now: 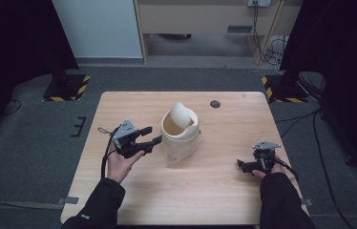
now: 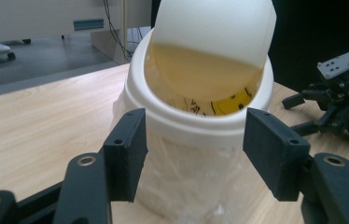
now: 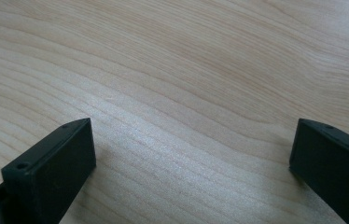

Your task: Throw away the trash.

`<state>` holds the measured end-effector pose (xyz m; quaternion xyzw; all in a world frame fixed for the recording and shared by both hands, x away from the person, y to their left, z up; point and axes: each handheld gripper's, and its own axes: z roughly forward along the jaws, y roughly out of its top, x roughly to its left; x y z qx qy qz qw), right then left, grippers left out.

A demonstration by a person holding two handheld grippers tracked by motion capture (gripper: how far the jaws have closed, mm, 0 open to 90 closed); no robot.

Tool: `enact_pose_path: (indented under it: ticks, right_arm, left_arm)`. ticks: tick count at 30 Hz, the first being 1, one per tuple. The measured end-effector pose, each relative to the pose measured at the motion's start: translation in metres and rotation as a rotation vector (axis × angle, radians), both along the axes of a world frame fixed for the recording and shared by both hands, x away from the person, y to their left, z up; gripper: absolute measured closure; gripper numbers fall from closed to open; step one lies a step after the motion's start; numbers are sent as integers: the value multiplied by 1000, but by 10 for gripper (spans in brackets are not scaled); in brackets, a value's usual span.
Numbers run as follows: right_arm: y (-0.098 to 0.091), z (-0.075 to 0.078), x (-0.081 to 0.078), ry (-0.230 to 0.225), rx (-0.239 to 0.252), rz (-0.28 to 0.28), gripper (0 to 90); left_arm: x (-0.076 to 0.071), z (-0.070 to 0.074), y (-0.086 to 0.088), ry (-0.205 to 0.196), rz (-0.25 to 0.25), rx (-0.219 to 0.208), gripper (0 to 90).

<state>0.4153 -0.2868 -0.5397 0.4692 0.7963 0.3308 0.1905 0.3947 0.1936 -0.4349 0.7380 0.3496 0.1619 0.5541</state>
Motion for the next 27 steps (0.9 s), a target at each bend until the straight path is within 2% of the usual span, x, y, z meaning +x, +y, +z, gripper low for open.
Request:
enact_pose_path:
  ticks: [4, 7, 10, 13, 16, 18, 22, 23, 24, 27]
  right_arm:
    - [0, 0, 0, 0, 0, 1, 5]
    - [0, 0, 0, 0, 0, 0, 5]
    - [0, 0, 0, 0, 0, 0, 5]
    - [0, 0, 0, 0, 0, 0, 5]
    - [0, 0, 0, 0, 0, 0, 5]
    - [0, 0, 0, 0, 0, 1, 5]
    - [0, 0, 0, 0, 0, 1, 5]
    - [0, 0, 0, 0, -1, 1, 5]
    - [0, 0, 0, -1, -1, 1, 5]
    - [0, 0, 0, -1, 0, 1, 5]
  left_arm:
    - [-10, -10, 10, 22, 9, 21, 363]
    - [-16, -16, 17, 40, 22, 53, 339]
    - [-22, -22, 22, 69, 28, 67, 308]
    - [-27, -28, 25, 88, 30, 104, 270]
    - [-32, -38, 30, 105, 36, 163, 247]
    - [-35, -47, 34, 138, 51, 187, 224]
    - [-35, -64, 45, 220, 95, 324, 193]
    - [-34, -65, 47, 229, 105, 348, 185]
    - [-32, -67, 49, 235, 118, 366, 175]
    - [-30, -69, 56, 249, 151, 381, 153]
